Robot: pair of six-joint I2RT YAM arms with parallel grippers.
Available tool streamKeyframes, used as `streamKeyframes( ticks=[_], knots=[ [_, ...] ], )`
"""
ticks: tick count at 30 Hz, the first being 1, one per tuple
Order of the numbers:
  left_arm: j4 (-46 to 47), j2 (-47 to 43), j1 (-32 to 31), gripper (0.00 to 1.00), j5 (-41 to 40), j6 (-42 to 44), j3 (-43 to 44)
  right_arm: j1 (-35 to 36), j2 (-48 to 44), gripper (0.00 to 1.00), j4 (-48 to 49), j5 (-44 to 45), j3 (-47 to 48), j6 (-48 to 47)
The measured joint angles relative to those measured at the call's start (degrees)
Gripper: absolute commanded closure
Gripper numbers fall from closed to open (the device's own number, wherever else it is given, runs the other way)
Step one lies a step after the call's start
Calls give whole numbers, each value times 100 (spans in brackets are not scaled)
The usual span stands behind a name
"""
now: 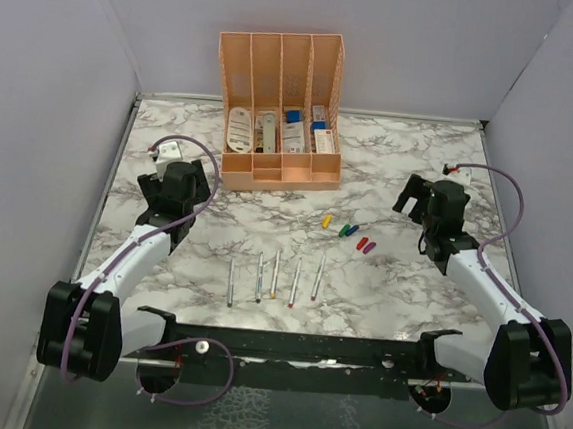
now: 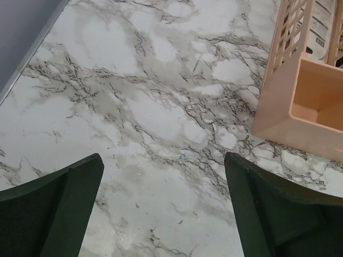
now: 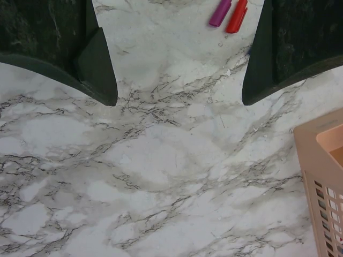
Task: Insert the pens into the pen caps
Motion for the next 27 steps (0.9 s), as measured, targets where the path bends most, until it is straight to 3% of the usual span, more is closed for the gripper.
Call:
streamKeyframes(
  ticks=[16, 27],
  knots=[
    [-157, 175, -35, 1, -116, -24, 72, 0, 352, 0, -490, 195, 376, 385],
    [-326, 17, -35, 1, 455, 369, 216, 0, 1318, 0, -1414, 492, 1510, 1023]
  ],
)
